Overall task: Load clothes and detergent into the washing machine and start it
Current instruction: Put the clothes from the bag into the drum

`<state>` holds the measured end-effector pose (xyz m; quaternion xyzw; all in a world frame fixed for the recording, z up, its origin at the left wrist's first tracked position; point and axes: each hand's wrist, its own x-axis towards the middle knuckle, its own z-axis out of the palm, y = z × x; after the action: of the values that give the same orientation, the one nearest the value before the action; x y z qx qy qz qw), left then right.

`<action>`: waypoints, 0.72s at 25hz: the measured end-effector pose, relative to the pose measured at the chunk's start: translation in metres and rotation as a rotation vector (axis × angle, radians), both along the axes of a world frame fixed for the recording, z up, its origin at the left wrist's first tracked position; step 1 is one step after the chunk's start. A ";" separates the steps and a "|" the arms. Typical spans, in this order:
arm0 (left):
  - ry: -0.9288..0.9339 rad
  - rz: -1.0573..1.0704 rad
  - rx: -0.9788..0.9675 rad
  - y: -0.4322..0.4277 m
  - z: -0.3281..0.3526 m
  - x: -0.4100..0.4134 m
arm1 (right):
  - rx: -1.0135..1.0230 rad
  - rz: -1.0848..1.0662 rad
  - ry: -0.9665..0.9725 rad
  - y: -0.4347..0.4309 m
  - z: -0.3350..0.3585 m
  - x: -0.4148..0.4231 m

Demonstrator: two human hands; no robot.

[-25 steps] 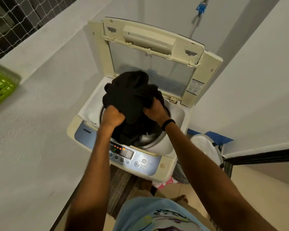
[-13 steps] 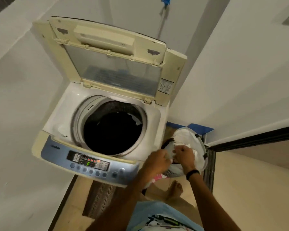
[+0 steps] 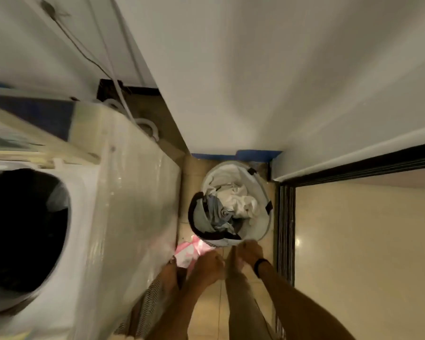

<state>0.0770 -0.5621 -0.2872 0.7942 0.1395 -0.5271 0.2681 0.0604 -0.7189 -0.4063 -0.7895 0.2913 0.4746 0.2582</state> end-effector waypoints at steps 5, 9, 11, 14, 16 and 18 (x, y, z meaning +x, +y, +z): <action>-0.058 0.002 -0.038 -0.063 -0.130 0.051 | 0.004 0.498 0.015 -0.052 -0.135 0.091; -0.134 0.172 -0.076 -0.085 -0.174 0.070 | -0.043 0.812 0.110 -0.081 -0.215 0.117; -0.061 0.415 -0.098 -0.086 -0.171 0.061 | -0.019 0.724 0.068 -0.087 -0.225 0.118; 0.006 0.589 -0.057 -0.078 -0.164 0.041 | 0.116 0.263 -0.092 -0.074 -0.189 0.102; 0.002 0.529 0.037 -0.072 -0.142 0.023 | 0.169 -0.204 -0.209 -0.062 -0.134 0.086; -0.074 0.406 0.120 -0.076 -0.104 0.018 | 0.191 -0.548 -0.213 -0.054 -0.059 0.075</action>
<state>0.0949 -0.6378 -0.3912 0.7832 0.3176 -0.4236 0.3261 0.1354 -0.7725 -0.4651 -0.6988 0.4187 0.3273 0.4788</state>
